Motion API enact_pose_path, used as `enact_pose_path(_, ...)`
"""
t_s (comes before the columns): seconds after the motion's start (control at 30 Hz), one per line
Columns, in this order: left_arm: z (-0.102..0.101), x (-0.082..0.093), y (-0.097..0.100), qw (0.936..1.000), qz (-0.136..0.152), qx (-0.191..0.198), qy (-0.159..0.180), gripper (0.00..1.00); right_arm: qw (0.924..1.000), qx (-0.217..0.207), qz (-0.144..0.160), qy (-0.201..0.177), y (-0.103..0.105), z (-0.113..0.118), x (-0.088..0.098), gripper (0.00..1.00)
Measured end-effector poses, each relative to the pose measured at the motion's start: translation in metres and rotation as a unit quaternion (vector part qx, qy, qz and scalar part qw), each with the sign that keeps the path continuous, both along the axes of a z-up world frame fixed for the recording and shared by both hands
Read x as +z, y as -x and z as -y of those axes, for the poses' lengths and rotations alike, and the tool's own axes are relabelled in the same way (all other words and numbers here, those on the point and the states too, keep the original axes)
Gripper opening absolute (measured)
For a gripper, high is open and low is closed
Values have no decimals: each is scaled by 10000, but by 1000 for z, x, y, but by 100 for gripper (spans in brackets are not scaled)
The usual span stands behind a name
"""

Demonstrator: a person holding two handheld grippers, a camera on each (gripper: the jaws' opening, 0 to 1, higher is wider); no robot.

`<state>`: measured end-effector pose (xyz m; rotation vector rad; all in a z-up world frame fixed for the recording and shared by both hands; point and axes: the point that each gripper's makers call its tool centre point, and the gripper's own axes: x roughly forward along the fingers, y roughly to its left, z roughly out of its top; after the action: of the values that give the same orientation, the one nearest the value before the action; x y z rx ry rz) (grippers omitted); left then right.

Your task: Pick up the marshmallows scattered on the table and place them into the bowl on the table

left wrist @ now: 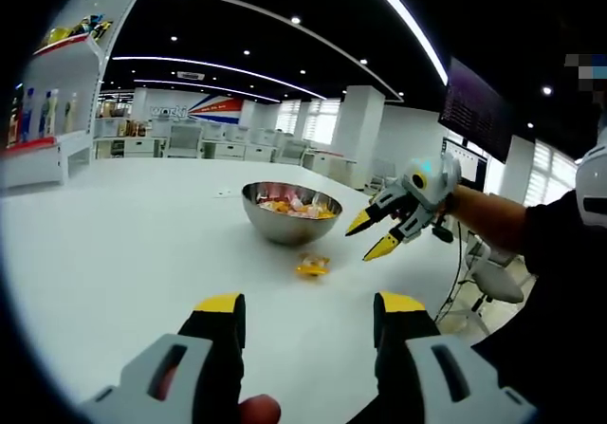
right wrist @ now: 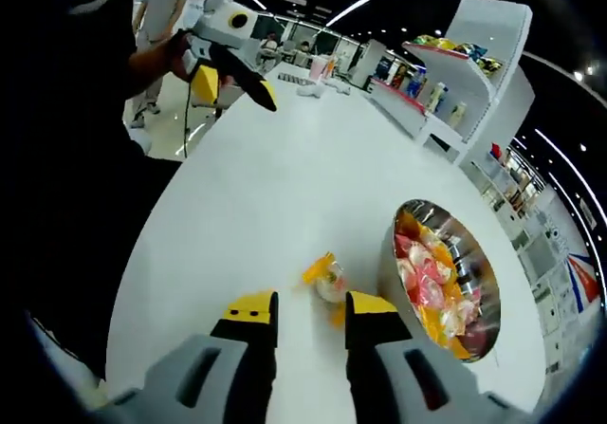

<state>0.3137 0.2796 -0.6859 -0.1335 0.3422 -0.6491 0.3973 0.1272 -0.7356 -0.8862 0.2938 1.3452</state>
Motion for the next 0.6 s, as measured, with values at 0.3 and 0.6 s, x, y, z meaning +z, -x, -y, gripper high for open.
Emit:
enact_pose_path(0.3,-3,-1,1,10000,-10,33,22,55,9975,376,244,538,-9,-8,-12,32)
enact_pose_path(0.6,-4,-1,3,10000,-22,50,68,55,9720,1316,753,1796,-4,-18,-28,35)
